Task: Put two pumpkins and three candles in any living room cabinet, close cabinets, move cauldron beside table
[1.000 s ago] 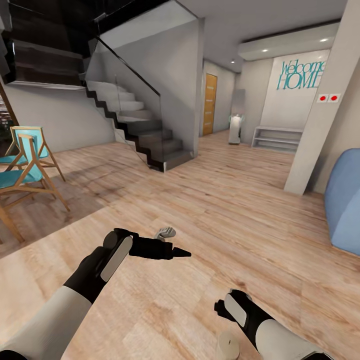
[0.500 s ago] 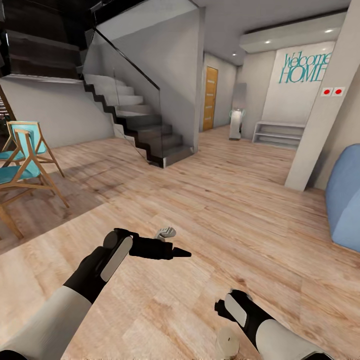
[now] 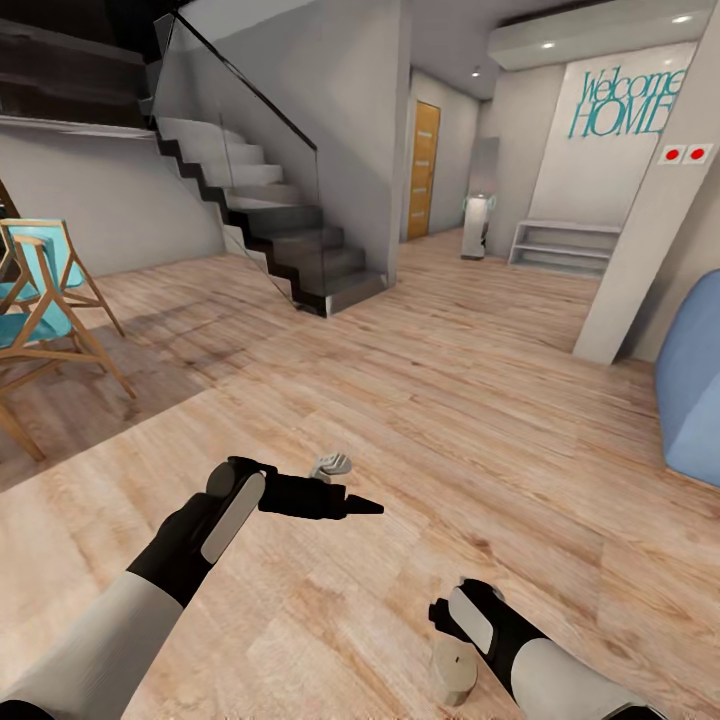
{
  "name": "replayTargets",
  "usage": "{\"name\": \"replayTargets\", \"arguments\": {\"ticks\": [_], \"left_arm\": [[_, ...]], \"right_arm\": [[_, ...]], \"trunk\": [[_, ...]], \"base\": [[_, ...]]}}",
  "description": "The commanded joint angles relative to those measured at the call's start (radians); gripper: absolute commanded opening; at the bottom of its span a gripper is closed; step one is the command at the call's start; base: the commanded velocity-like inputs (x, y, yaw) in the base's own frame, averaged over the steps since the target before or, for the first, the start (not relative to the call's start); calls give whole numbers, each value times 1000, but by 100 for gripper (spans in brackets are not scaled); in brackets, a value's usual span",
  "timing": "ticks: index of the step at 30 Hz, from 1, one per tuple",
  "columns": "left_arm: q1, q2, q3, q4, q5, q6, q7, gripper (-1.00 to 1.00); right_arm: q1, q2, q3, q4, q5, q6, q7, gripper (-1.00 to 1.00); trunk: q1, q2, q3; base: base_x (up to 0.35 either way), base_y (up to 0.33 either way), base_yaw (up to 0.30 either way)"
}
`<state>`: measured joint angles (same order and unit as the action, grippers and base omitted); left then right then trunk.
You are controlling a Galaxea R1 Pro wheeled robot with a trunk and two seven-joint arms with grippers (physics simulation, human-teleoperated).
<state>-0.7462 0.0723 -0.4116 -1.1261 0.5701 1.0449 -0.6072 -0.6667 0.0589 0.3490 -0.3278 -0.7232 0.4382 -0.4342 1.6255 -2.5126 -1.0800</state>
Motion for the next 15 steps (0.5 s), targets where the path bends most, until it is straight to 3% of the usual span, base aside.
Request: {"name": "replayTargets", "arguments": {"ticks": [1, 7, 15], "left_arm": [[-1, 1, -1, 0, -3, 2, -5, 100], [-1, 2, 0, 0, -3, 2, -19, 100], [-1, 6, 1, 0, -4, 2, -32, 100]], "right_arm": [[-1, -1, 8, -2, -9, 4, -8, 100], [-1, -1, 8, -2, -9, 4, -8, 100], [-1, -1, 8, -2, -9, 4, -8, 100]], "trunk": [[0, 0, -1], [0, 0, -1], [0, 0, -1]], "base": [[0, 0, 0], [25, 0, 0], [230, 0, 0]]}}
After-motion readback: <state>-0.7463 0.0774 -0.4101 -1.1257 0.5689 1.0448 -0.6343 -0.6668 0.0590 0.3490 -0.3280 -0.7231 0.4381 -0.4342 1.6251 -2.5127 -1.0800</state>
